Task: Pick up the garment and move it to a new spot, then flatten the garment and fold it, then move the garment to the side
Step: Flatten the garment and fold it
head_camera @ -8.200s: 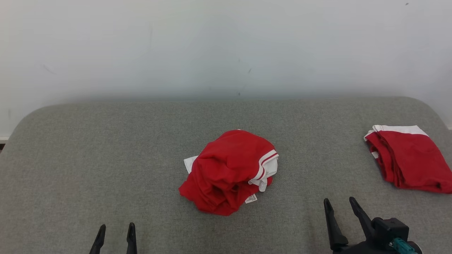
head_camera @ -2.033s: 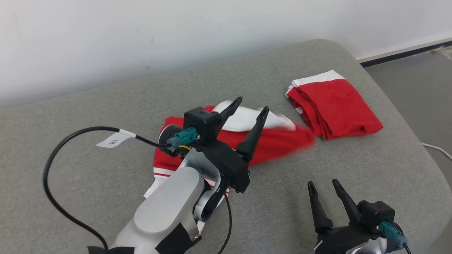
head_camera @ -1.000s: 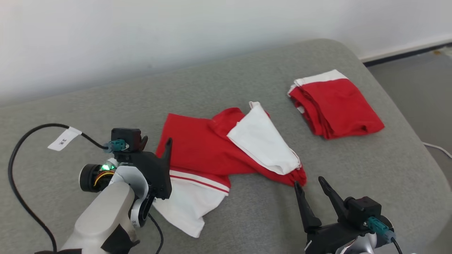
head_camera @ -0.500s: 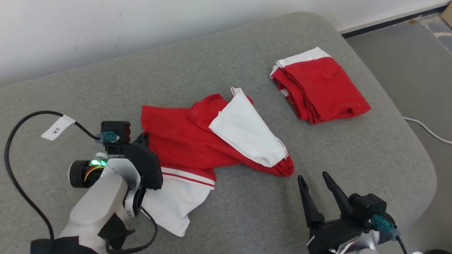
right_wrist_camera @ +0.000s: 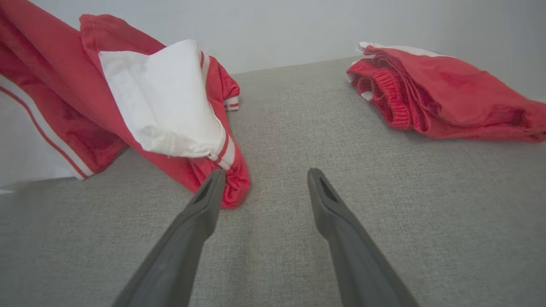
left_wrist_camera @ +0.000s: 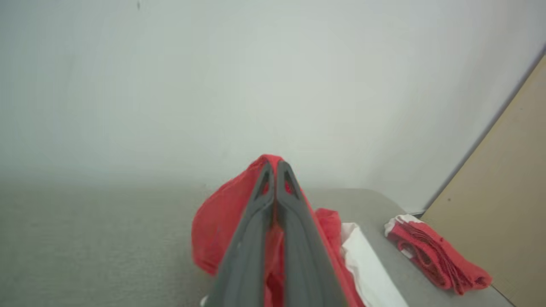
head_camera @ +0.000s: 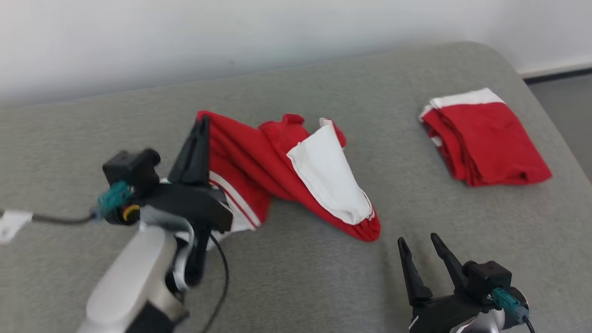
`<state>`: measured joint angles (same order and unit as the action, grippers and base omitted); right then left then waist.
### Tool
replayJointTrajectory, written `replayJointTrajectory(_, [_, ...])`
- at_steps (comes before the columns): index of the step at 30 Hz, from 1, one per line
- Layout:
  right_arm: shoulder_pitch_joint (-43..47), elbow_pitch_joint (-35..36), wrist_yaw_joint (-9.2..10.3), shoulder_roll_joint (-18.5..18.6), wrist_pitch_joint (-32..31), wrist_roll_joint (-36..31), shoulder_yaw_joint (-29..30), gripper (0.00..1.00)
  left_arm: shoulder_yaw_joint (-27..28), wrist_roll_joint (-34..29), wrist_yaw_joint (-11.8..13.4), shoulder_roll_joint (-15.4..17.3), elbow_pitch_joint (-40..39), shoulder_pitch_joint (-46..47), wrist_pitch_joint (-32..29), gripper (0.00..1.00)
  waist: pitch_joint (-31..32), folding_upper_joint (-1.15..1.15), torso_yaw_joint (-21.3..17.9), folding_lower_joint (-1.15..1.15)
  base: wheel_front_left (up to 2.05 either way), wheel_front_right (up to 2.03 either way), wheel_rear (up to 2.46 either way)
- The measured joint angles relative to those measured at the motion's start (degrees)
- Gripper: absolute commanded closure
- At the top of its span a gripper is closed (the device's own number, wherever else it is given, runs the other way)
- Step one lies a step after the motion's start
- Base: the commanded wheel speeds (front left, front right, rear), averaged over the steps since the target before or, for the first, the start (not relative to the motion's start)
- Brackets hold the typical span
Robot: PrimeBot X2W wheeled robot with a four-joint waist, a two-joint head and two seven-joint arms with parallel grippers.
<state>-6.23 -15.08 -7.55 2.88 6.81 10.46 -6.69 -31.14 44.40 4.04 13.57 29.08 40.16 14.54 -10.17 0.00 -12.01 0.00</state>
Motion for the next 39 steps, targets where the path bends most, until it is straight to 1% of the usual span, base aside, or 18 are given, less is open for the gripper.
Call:
replayJointTrajectory(1, [0.4, 0.3, 0.00, 0.0, -0.2, -0.1, 0.0, 0.00, 0.7, 1.1, 0.1, 0.1, -4.2, -2.0, 0.1, 1.00, 0.3, 0.00, 0.8, 0.00, 0.00, 0.00, 0.00])
replayJointTrajectory(3, [0.7, 0.5, 0.00, 0.0, -0.4, -0.1, 0.2, 0.00, 0.3, 2.0, 1.3, 0.7, -13.1, -7.0, -0.8, 1.00, 0.8, 0.00, 2.5, 0.00, 0.00, 0.00, 0.00])
replayJointTrajectory(5, [0.9, 0.9, 0.00, 0.0, -0.7, -0.2, 0.3, 0.00, -0.8, 5.3, 2.1, 0.5, -21.4, -13.7, -3.7, 1.00, 1.3, 0.00, 4.2, 0.00, 0.00, 0.00, 0.00])
replayJointTrajectory(7, [1.2, 1.2, 0.00, 0.0, -0.8, -0.1, 0.3, 0.00, -3.7, 7.7, 2.9, 0.6, -27.7, -20.7, -7.6, 1.00, 1.8, 0.00, 5.7, -0.01, 0.00, 0.00, 0.00])
replayJointTrajectory(9, [1.5, 1.5, 0.00, 0.0, -1.1, -0.1, 0.4, 0.00, -6.5, 9.1, 3.8, 0.7, -31.2, -26.3, -10.4, 1.00, 2.1, -0.01, 7.2, -0.01, 0.00, 0.00, 0.00])
replayJointTrajectory(13, [1.5, 1.9, 0.00, -0.1, -1.4, -0.1, 0.3, 0.00, -11.8, 12.7, 3.5, -0.7, -34.2, -31.7, -15.3, 1.00, 2.4, -0.01, 9.7, -0.01, 0.00, 0.00, 0.00])
replayJointTrajectory(14, [1.4, 1.9, 0.00, 0.0, -1.5, -0.2, 0.3, 0.00, -12.4, 12.7, 3.5, -0.9, -34.5, -31.8, -16.0, 0.64, 2.5, -0.01, 10.2, -0.01, 0.00, 0.00, 0.00])
replayJointTrajectory(15, [1.4, 2.0, 0.00, 0.0, -1.5, -0.2, 0.3, 0.00, -12.8, 12.4, 3.7, -0.7, -34.8, -31.6, -16.6, 0.00, 2.5, -0.01, 10.7, -0.01, 0.00, 0.00, 0.00])
replayJointTrajectory(18, [1.4, 2.0, 0.00, 0.0, -1.6, -0.2, 0.1, 0.00, -12.6, 11.4, 4.9, 0.7, -35.6, -30.4, -17.7, 0.00, 2.7, -0.01, 11.6, 0.00, 0.00, 0.00, 0.00])
replayJointTrajectory(22, [1.4, 1.8, 0.00, 0.0, -1.6, 0.0, -0.2, 0.00, -9.1, 11.0, 6.9, 4.0, -39.2, -29.6, -18.0, 0.00, 2.9, -0.01, 11.0, -0.01, 0.00, 0.00, 0.00])
replayJointTrajectory(24, [1.5, 1.5, 0.00, 0.0, -1.5, 0.0, 0.0, 0.00, -7.6, 8.2, 8.2, 6.6, -40.1, -27.1, -17.8, 0.00, 2.9, -0.01, 10.5, 0.00, 0.00, 0.00, 0.00])
replayJointTrajectory(26, [1.5, 1.4, 0.00, 0.0, -1.4, 0.1, -0.2, 0.00, -7.7, 4.4, 8.9, 9.4, -39.7, -24.3, -18.8, 0.00, 3.1, -0.01, 9.9, -0.01, 0.00, 0.00, 0.00])
replayJointTrajectory(29, [1.3, 1.0, 0.00, 0.0, -1.2, 0.5, -0.9, 0.00, -10.8, -1.2, 8.0, 11.5, -36.5, -19.4, -21.2, 0.00, 3.2, -0.01, 8.9, 0.00, 0.00, 0.00, 0.00])
replayJointTrajectory(30, [1.2, 0.9, 0.00, 0.0, -1.0, 0.5, -1.2, 0.00, -12.1, -2.7, 7.4, 11.7, -35.0, -17.8, -22.1, 0.00, 3.2, -0.01, 8.5, 0.00, 0.00, 0.00, 0.00])
replayJointTrajectory(31, [0.8, 0.6, 0.00, 0.0, -0.8, 0.7, -1.6, 0.00, -15.0, -5.7, 6.0, 11.7, -31.8, -15.1, -24.0, 0.00, 3.3, -0.01, 7.6, 0.00, 0.00, 0.00, 0.00])
replayJointTrajectory(33, [0.5, 0.3, 0.00, 0.0, -0.7, 1.0, -1.6, 0.00, -16.8, -7.1, 4.9, 10.5, -29.5, -12.6, -24.8, 0.00, 3.3, -0.01, 6.6, -0.01, 0.00, 0.00, 0.00])
replayJointTrajectory(36, [0.5, -0.2, 0.00, 0.0, -0.3, 1.1, -1.5, 0.00, -19.0, -10.0, 3.9, 9.1, -25.7, -9.0, -25.8, 0.00, 3.2, 0.00, 5.1, 0.00, 0.00, 0.00, 0.00])
replayJointTrajectory(39, [0.4, -0.4, 0.00, 0.0, -0.1, 1.2, -1.7, 0.00, -19.9, -10.9, 3.6, 8.4, -21.7, -7.5, -26.4, 0.00, 3.0, 0.00, 3.5, 0.00, 0.00, 0.00, 0.00])
